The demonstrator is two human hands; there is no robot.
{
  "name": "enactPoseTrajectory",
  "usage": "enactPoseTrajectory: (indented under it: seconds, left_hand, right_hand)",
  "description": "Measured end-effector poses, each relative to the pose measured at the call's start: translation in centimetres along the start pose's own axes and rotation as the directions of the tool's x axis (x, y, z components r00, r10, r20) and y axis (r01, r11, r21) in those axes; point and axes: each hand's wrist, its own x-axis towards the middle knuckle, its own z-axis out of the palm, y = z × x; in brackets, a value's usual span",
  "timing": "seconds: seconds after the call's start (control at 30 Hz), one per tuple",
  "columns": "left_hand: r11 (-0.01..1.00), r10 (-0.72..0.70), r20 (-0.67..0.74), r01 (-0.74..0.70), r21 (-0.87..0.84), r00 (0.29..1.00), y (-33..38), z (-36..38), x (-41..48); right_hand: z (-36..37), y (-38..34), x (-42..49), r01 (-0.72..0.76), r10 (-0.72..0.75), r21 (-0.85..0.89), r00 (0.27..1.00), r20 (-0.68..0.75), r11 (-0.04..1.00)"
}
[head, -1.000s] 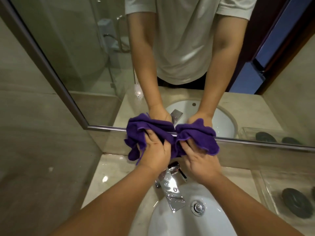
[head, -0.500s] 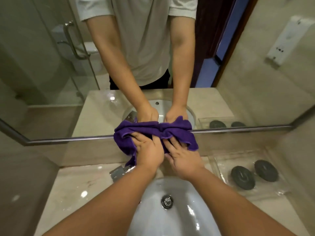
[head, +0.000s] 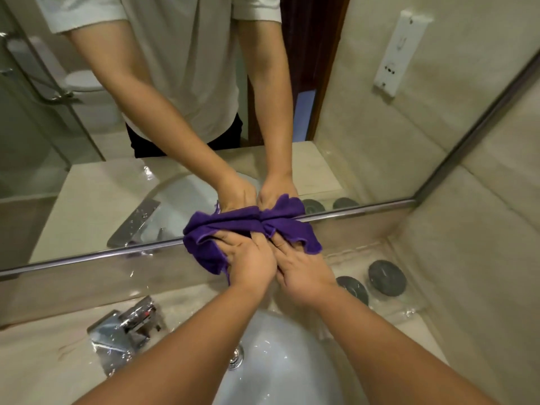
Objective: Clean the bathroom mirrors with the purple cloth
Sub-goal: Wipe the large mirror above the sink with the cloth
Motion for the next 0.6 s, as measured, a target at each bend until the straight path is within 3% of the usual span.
enactPoseTrajectory:
  seconds: [0.17,0.37,0.6]
  left_hand:
    - [1.000,-0.006,0.054,0.006,0.007,0.999,2.5,3.6,-1.9]
    - [1.000,0.012,0.104,-0.011,-0.006,0.995,5.5,7.8,-4.6]
    - [0.999,0.038,0.231,-0.040,0.004,0.972,9.5,13.5,-8.3]
  right_hand:
    - [-0.3,4.5,-1.5,-0.022,0.023,0.041,0.999,-0.040,0.999]
    - [0.2,10.0,-3.1,-0.072,0.068,0.043,0.994,0.080,0.996]
    - [-1.1,15.2,-5.8,-0.296,0.278,0.095,0.946,0.170,0.950]
